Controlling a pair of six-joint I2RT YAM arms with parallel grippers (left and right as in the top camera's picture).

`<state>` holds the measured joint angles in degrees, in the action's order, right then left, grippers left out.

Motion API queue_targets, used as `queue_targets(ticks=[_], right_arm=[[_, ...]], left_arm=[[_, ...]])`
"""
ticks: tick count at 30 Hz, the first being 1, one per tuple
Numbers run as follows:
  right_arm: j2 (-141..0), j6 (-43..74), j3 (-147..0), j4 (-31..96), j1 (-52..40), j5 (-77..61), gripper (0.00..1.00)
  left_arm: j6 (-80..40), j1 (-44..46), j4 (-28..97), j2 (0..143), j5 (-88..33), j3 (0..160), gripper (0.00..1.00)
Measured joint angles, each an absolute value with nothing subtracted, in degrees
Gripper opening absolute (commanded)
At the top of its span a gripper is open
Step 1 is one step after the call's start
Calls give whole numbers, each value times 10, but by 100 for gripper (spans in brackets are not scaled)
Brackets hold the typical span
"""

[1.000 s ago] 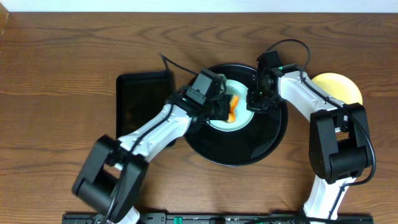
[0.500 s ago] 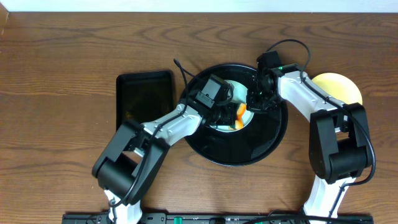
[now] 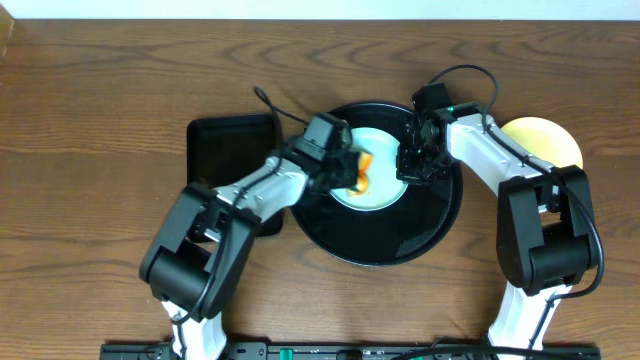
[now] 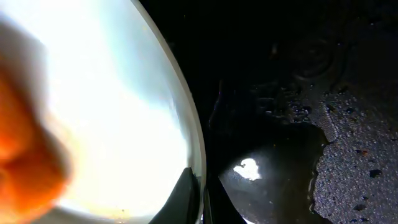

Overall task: Clean dirty plates on tray and stack at the side
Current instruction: 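Scrub the last pale green plate with the sponge, right gripper holding rim, then drag the pale green plate rightward off the tray with the right gripper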

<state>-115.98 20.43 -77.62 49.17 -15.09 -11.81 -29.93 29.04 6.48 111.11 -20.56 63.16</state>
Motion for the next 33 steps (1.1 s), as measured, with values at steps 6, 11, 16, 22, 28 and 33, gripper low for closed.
queue_targets(ticks=[6, 11, 16, 22, 28, 33], right_arm=[[-1160, 204, -776, 493, -151, -119, 1], [-1160, 204, -776, 494, -151, -119, 1], [-1160, 204, -776, 501, -152, -119, 1], [-1160, 204, -776, 501, -154, -118, 1], [-1160, 202, -773, 501, -157, -107, 10], [-1160, 201, -771, 500, -159, -103, 1]], left_arm=[[-299, 256, 71, 1106, -195, 632, 8], [-297, 241, 86, 1087, -178, 631, 8], [-297, 233, 109, 1030, -161, 631, 8], [-291, 229, 230, 938, -106, 630, 8], [-285, 218, 341, 901, -8, 630, 8], [-285, 183, 380, 898, 37, 630, 8]])
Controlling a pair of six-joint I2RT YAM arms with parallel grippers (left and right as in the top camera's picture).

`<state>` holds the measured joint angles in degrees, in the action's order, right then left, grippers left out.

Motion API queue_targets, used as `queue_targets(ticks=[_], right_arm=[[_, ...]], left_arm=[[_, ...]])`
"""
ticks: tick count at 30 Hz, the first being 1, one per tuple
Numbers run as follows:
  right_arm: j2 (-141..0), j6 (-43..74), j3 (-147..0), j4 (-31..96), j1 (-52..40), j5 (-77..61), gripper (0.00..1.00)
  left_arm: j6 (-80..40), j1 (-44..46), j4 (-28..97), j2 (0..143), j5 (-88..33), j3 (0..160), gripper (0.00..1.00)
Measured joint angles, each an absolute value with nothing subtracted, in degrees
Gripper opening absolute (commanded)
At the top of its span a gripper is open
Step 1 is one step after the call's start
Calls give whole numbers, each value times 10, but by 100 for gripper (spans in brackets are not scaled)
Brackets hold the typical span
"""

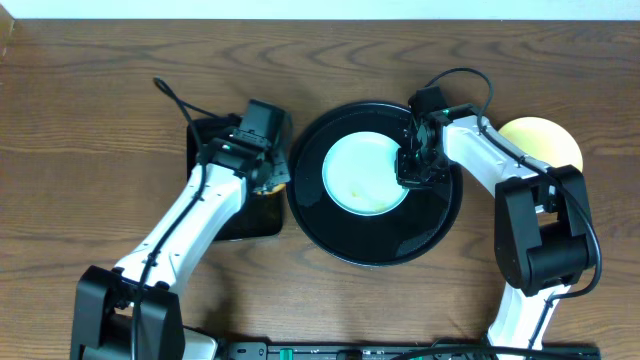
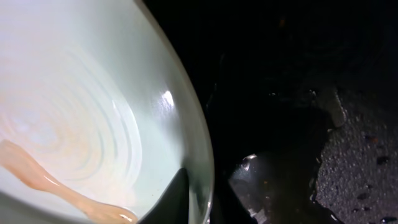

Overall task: Clean dirty plates on tray and stack at the side
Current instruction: 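Drag the pale green plate rightward off the tray with the right gripper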

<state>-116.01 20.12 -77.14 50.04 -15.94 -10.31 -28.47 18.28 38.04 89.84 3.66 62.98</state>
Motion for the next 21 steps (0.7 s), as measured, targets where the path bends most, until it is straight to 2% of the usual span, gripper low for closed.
queue_targets(ticks=[13, 21], right_arm=[[-1158, 204, -777, 506, -161, -83, 1], [-1112, 203, -768, 520, -163, 42, 1]], left_arm=[[-284, 94, 390, 898, 50, 630, 8], [-282, 71, 390, 899, 31, 627, 8]])
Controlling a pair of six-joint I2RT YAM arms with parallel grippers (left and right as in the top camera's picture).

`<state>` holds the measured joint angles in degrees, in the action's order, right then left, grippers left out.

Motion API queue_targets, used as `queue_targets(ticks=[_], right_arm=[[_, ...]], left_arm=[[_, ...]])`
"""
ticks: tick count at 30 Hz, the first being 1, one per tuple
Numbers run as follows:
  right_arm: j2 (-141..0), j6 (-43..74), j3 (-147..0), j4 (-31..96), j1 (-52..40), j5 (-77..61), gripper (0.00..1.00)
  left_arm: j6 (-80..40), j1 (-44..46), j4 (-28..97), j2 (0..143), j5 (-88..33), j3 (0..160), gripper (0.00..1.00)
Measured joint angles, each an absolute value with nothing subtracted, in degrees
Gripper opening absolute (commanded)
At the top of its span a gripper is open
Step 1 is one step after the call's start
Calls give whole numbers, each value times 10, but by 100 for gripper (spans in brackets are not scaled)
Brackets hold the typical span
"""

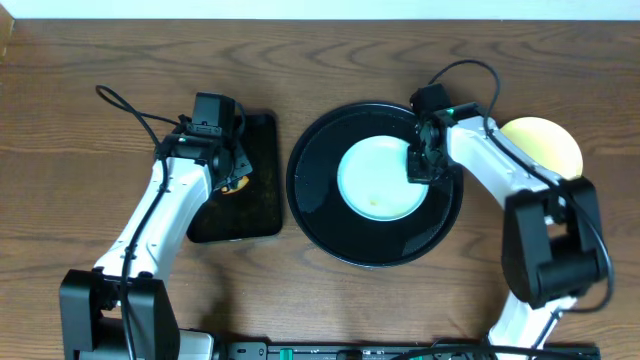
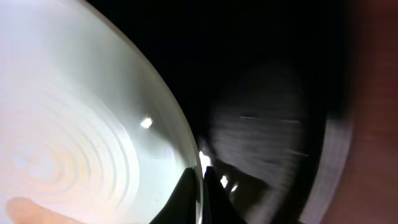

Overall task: Clean dirty plates on tray and stack at the side
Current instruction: 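Drag the pale green plate rightward off the tray with the right gripper, then lift the pale green plate and stack it on the yellow plate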

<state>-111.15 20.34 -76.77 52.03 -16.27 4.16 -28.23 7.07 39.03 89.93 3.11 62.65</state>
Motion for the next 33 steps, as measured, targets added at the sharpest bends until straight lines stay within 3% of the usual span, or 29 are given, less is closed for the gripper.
queue_targets(ticks=[10, 19, 33], right_arm=[[-944, 138, -767, 521, -163, 183, 1], [-934, 62, -767, 514, -192, 297, 1], [-934, 56, -767, 515, -218, 316, 1]], left_arm=[[-247, 63, 383, 900, -41, 624, 8], [-207, 27, 375, 924, -130, 624, 7], [-118, -75, 370, 1039, -309, 623, 8]])
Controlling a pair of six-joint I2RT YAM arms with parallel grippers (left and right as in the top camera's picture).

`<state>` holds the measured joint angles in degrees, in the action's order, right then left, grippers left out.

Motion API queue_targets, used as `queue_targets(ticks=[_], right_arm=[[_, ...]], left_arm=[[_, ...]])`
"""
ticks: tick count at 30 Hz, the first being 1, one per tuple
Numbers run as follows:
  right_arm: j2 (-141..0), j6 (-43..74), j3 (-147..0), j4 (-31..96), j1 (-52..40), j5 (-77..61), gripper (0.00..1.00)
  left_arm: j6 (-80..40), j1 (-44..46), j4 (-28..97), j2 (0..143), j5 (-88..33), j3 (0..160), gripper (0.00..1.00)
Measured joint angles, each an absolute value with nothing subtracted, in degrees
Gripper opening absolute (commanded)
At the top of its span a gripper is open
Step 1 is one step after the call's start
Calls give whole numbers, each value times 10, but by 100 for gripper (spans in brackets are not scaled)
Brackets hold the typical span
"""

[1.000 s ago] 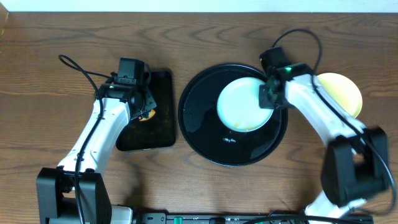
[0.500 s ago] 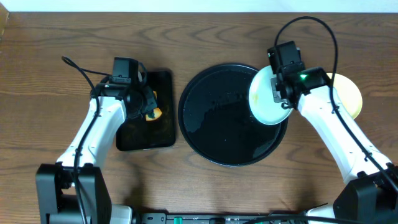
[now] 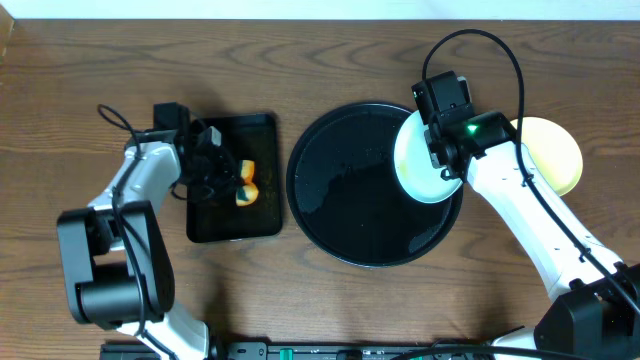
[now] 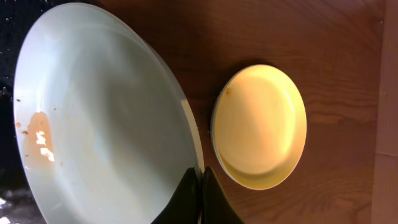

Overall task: Clean dirty plates on tray and stack at the side
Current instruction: 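Lift the pale green plate and stack it on the yellow plate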

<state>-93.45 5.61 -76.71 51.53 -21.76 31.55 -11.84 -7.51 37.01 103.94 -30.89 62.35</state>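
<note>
My right gripper (image 4: 200,190) is shut on the rim of a pale green plate (image 4: 106,118), which shows an orange smear (image 4: 37,134) near one side. Seen from overhead, this plate (image 3: 422,160) hangs tilted over the right edge of the round black tray (image 3: 350,200). A yellow plate (image 3: 552,152) lies on the table just right of it, also visible as the yellow plate (image 4: 261,124). My left gripper (image 3: 222,172) is over the black rectangular tray (image 3: 215,225), right beside an orange-yellow sponge (image 3: 246,183). Its jaws are too small to read.
The round tray's wet black surface holds no other plate. Wooden table (image 3: 100,80) surrounds both trays. The left arm's cable (image 3: 120,120) loops at the far left. The right arm's cable (image 3: 490,50) arcs above the plates.
The pale green plate lay in the round tray; now my right gripper holds it raised and tilted at the tray's right edge. My left arm has drawn back left, and the sponge shows on the rectangular tray.
First my left gripper held the sponge on the pale plate in the round tray, with my right gripper on its rim. Then the left gripper was at the rectangular tray with the sponge. The plate sat further right, and now it is lifted beside the yellow plate.
</note>
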Motion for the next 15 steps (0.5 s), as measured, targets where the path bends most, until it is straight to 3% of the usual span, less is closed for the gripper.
queue_targets(ticks=[15], right_arm=[[-934, 102, -767, 517, -217, 315, 1]], left_arm=[[-101, -113, 382, 1039, -264, 623, 8]])
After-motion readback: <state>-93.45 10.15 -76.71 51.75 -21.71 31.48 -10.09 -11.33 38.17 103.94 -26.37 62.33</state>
